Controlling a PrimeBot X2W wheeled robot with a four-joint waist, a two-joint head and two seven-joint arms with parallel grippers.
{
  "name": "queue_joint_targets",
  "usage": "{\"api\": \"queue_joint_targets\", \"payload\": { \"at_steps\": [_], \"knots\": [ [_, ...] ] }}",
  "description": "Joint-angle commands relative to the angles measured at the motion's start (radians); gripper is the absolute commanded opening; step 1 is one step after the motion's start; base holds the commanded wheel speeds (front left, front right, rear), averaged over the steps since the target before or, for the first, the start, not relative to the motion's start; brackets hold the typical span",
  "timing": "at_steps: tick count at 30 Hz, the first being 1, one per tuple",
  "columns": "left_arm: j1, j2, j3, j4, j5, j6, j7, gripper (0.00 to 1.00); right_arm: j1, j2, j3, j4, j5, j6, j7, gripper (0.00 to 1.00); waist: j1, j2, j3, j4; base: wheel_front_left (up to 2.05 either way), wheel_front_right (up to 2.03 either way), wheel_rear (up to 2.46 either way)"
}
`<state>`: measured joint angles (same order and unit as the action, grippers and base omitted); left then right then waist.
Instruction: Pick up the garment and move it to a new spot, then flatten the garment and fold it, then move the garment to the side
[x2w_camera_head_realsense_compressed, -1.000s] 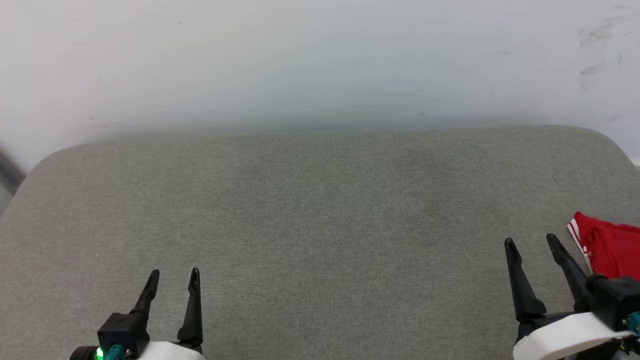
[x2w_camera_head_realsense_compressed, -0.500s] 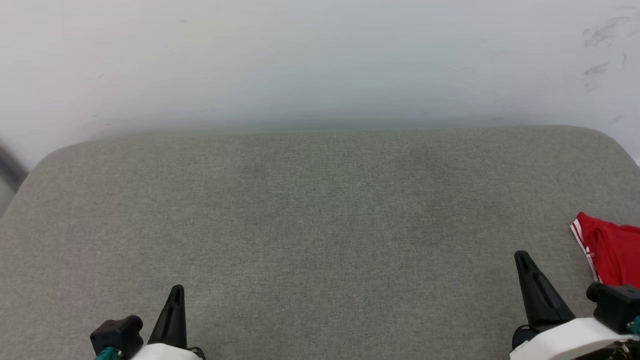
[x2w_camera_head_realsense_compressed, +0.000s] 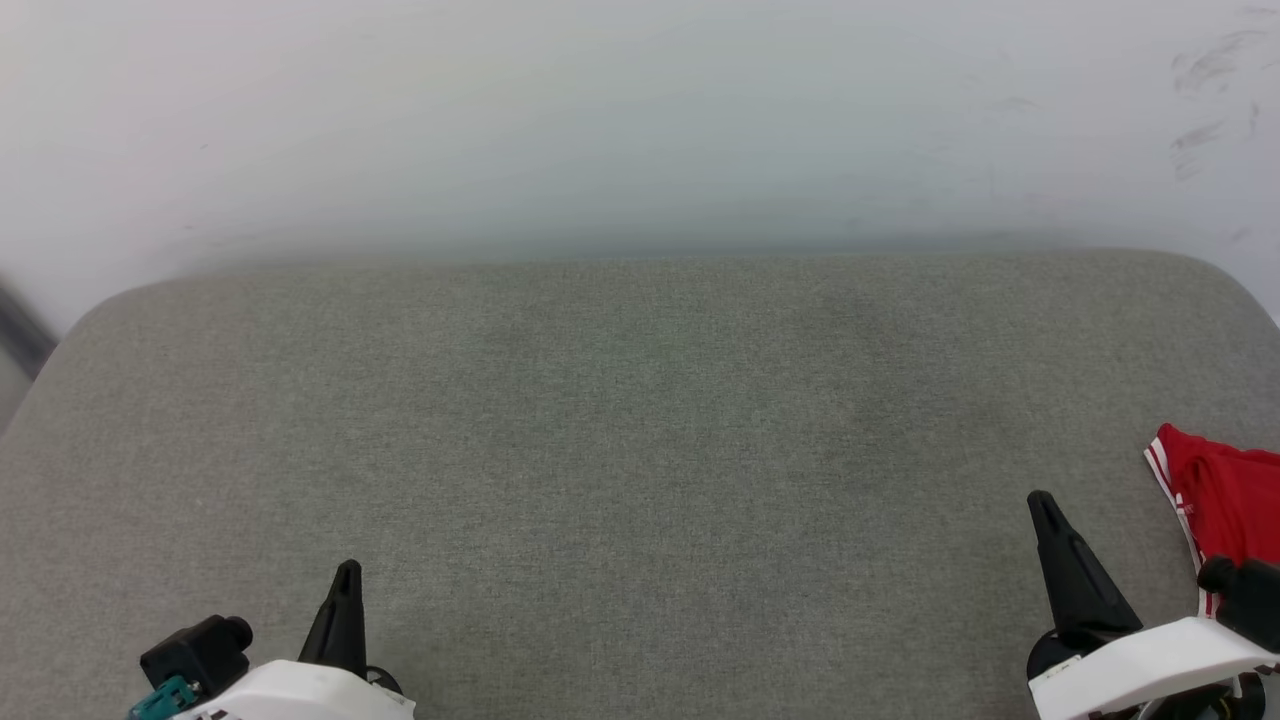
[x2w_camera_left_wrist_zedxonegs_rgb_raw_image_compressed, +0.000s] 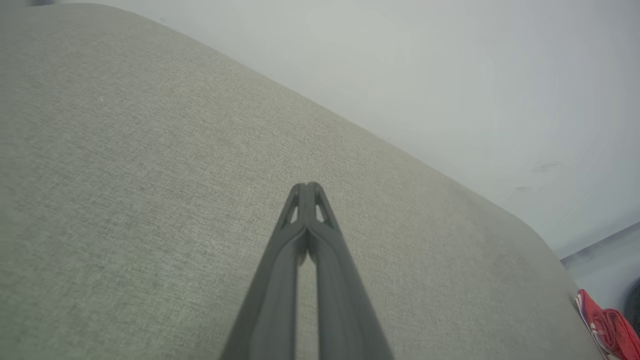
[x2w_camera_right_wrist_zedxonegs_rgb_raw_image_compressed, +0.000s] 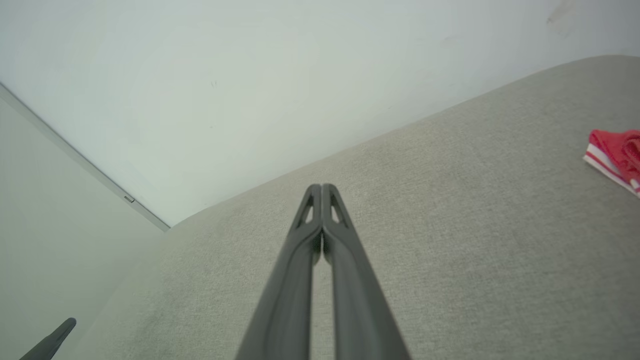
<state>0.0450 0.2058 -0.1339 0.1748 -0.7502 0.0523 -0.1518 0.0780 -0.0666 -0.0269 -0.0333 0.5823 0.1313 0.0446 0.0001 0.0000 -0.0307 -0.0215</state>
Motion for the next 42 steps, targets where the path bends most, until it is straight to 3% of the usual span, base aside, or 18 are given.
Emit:
{"api": "queue_joint_targets", "payload": {
  "at_steps": [1,42],
  "knots": [
    [-0.033,0.002,0.012,-0.01,-0.023,-0.009,0.005,0.0,-0.033,-0.01,-0.001,-0.006,0.029,0.0,-0.005,0.0,-0.0001,0.0,0.0,0.0,0.0,0.0,0.0],
    [-0.101,-0.077,0.132,0.03,-0.465,-0.101,0.139,0.0,-0.114,-0.018,-0.017,0.141,0.576,0.0,0.011,0.0,-0.0001,0.0,0.014,0.009,0.0,0.0,0.0]
  ]
}}
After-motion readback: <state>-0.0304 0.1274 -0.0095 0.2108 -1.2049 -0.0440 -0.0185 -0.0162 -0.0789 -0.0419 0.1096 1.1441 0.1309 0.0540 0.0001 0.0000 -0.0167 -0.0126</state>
